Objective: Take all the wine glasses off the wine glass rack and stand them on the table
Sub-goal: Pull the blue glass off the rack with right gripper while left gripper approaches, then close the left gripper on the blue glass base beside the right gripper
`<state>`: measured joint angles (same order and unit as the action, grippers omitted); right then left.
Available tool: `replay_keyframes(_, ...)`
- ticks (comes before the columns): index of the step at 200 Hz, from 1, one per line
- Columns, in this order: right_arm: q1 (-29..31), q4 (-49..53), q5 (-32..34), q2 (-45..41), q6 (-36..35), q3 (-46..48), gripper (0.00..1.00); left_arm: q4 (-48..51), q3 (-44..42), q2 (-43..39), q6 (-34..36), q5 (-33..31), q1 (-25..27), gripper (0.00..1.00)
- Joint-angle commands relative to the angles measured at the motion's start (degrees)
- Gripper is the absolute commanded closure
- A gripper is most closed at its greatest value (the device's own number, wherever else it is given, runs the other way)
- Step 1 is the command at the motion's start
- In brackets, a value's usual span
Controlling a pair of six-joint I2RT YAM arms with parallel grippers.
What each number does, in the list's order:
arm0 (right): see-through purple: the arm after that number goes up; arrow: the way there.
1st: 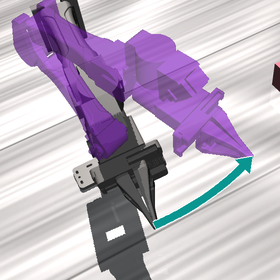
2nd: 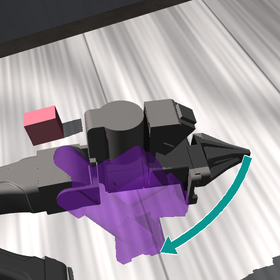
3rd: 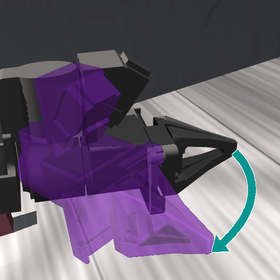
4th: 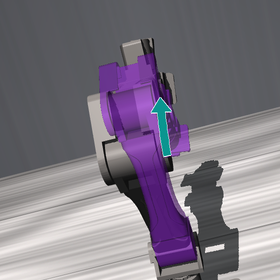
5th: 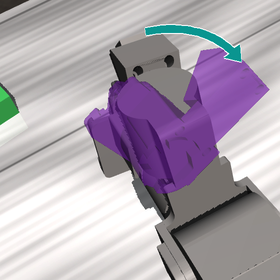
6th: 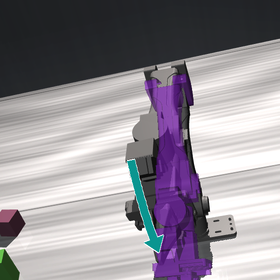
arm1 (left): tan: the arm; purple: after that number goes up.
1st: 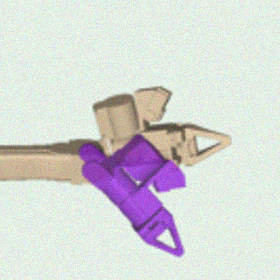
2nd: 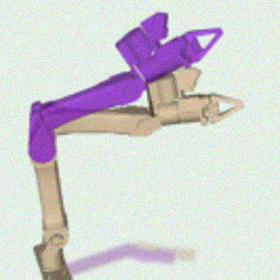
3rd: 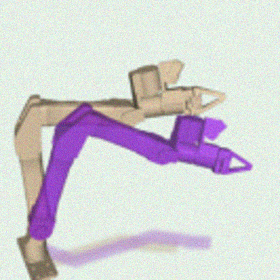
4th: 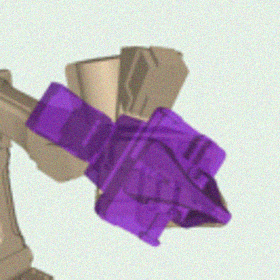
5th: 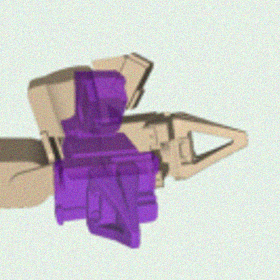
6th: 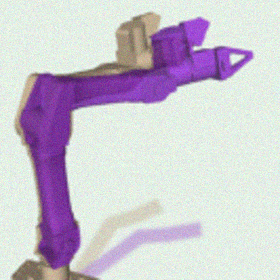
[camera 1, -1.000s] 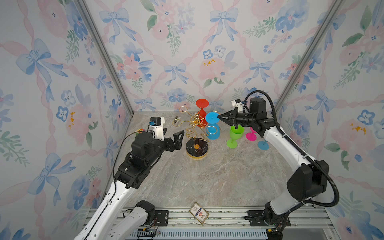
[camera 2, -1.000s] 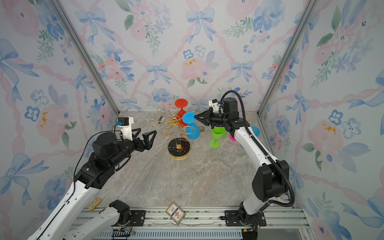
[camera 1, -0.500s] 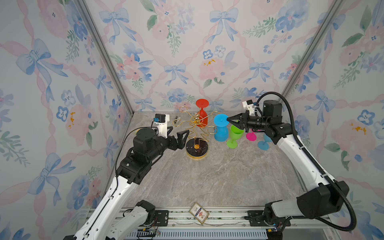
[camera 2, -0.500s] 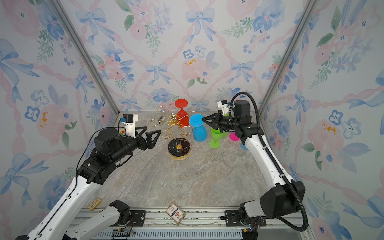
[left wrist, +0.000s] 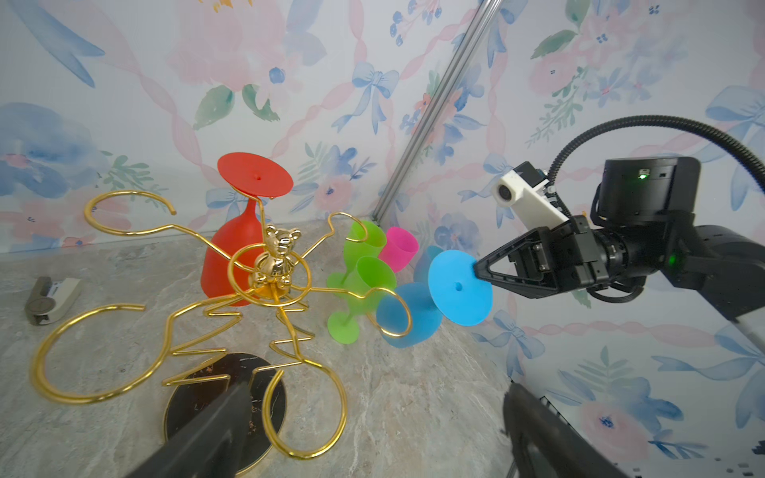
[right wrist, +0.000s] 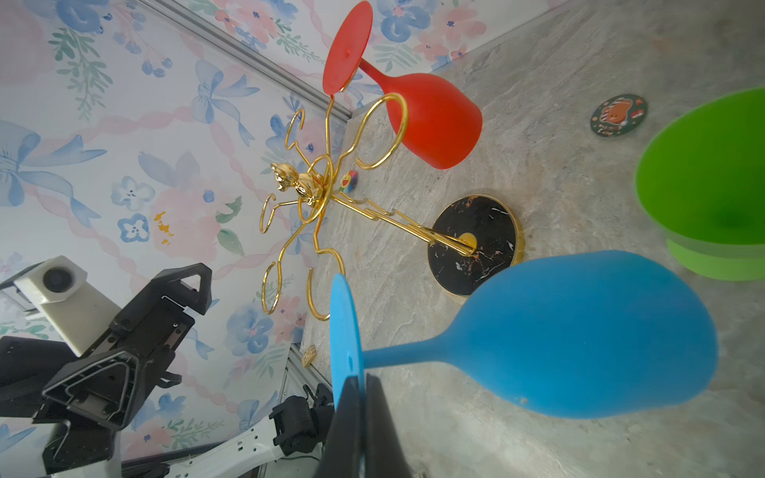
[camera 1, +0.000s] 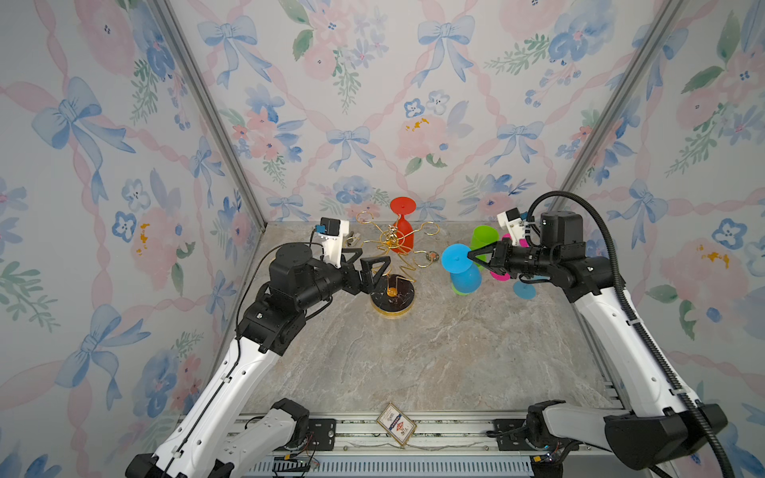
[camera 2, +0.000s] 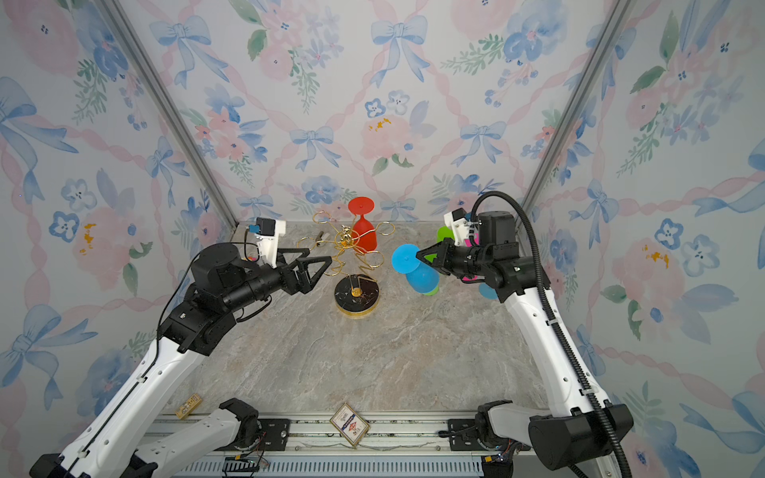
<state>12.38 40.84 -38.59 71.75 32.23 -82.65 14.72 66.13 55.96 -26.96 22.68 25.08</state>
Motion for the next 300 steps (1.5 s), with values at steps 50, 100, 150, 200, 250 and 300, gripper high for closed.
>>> replay_keyframes(50, -0.3, 2.5, 5.9, -10.0, -12.6, -2.7, 1.00, -7.7, 0.2, 0.7, -7.8, 9.5, 0.7, 0.06)
replay_keyframes(100, 1.6, -7.0, 3.7, -17.7, -14.2, 3.2, 1.00, -21.8, -5.3, 2.0, -16.1, 14.2, 7.0, 0.12)
replay_keyframes(150, 6.1, -8.0, -0.7, -18.4, -15.5, 2.4, 1.00, -29.0, -5.1, 5.4, -16.5, 16.8, 14.3, 0.16)
replay_keyframes(200, 10.4, -9.2, -1.0, -18.3, -16.4, 3.1, 1.00, -35.7, -5.1, 8.6, -18.7, 20.1, 16.2, 0.22)
replay_keyframes(250, 13.1, -10.4, -1.2, -17.6, -16.6, 3.4, 1.00, -35.7, -4.4, 9.5, -18.4, 20.6, 16.7, 0.27)
replay_keyframes(300, 14.1, -11.3, -1.2, -17.5, -16.6, 4.3, 1.00, -35.7, -3.2, 10.9, -18.3, 21.4, 17.4, 0.36)
